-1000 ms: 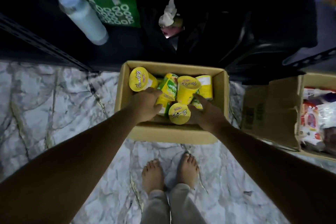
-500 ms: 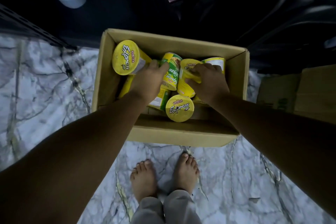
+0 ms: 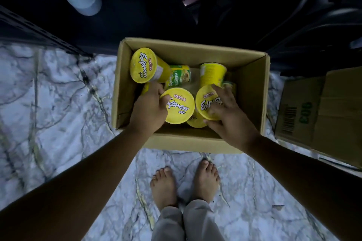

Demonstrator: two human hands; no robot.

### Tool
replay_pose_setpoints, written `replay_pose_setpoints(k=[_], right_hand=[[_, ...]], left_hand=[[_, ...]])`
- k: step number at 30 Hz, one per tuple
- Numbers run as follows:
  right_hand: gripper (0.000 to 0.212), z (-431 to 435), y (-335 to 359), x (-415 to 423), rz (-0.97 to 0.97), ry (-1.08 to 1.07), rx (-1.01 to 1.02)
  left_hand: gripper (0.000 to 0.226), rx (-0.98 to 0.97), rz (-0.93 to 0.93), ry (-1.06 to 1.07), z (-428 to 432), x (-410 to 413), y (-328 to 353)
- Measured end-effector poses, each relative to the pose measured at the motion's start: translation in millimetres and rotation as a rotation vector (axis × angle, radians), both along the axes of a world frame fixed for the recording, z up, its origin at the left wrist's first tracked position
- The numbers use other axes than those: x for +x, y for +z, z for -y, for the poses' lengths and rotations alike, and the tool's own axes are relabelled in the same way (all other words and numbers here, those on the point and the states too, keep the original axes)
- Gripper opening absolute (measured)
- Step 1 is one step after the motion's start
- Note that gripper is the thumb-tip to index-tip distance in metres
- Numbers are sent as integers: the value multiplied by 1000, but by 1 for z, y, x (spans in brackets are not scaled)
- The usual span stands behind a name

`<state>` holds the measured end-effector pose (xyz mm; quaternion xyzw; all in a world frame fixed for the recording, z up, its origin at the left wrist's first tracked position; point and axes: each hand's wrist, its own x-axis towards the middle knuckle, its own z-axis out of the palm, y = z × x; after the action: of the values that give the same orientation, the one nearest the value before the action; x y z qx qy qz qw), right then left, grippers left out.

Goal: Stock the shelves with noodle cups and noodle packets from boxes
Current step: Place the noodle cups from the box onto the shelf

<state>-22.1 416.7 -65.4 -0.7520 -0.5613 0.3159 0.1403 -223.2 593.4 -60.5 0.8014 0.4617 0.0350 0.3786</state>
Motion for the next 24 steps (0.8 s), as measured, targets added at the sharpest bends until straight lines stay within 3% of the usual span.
replay_pose_setpoints(k=[5,8,11,15,20,24], right_hand=[[40,-9,6,-6,47,64,-98],[87,-21,16,-9,146,77,-172],[113,-28,19,-10,234,122,-253],[115,-32,14,-14,177,107,-315],[112,-34,8,-19,131,75,-315],[112,-33,6,-20,108,33,-310]], left_hand=[[26,-129,-125,80,-1,-2,-9],[57,-141,-158,35,-4,1,-18],[73,-114,-164,-82,-7,2,-30],[58,-127,-212,-133,1,8,-38],[73,-25,-293,-165,10,14,-34],[79,-97,-238,-150,4,22,-34]])
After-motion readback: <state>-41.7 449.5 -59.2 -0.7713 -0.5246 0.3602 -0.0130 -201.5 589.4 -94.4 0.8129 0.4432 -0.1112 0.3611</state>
